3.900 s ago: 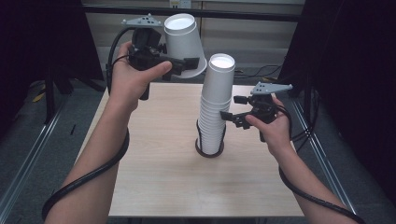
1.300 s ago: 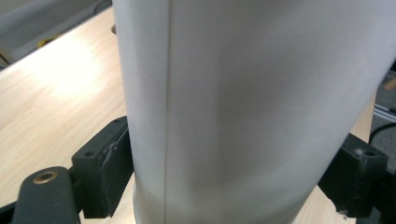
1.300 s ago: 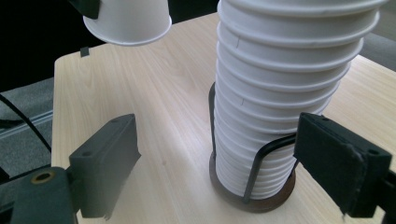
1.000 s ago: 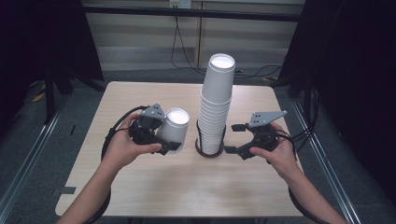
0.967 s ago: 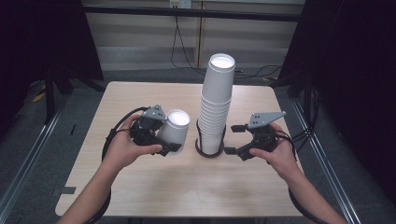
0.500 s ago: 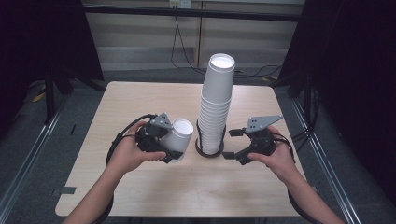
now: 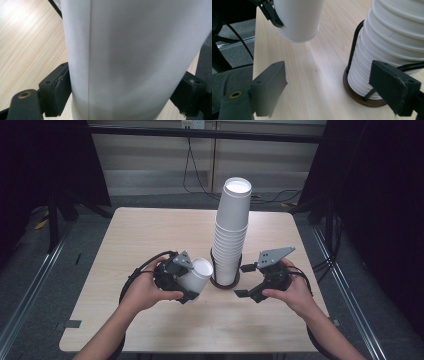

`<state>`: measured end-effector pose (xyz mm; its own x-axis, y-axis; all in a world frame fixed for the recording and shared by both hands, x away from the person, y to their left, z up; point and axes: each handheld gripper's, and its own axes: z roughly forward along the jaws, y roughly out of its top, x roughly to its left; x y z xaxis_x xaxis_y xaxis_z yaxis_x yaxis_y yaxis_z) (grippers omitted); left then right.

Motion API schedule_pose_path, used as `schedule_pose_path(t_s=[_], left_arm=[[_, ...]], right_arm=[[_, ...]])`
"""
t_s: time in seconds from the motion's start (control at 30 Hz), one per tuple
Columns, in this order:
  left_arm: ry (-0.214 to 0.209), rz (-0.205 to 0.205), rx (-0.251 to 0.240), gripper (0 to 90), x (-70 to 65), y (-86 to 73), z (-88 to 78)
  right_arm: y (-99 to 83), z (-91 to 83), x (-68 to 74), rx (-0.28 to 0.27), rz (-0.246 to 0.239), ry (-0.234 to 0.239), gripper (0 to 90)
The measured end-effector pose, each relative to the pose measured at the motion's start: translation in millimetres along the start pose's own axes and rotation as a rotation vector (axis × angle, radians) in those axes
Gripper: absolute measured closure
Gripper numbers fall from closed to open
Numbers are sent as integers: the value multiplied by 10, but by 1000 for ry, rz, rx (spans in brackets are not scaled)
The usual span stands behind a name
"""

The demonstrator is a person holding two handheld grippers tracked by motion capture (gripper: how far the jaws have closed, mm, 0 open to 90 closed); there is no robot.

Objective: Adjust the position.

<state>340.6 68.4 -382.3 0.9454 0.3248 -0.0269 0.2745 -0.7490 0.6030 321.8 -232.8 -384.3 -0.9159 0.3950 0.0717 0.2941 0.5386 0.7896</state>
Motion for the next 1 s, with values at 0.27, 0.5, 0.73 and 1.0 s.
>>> schedule_pose_path(t_s=[0.27, 0.5, 0.73, 1.0], left_arm=[[-10, 33, 32, 155, -83, 32, 52], [-9, 48, 59, 155, -111, 38, 116], [-19, 60, 75, 156, -172, 73, 183], [-38, 79, 90, 155, -228, 121, 275]], right_arm=[[30, 60, 37, 50, -20, 7, 137], [71, 104, 78, 122, -47, 46, 147], [100, 137, 104, 166, -47, 70, 155], [142, 159, 133, 186, -55, 102, 166]])
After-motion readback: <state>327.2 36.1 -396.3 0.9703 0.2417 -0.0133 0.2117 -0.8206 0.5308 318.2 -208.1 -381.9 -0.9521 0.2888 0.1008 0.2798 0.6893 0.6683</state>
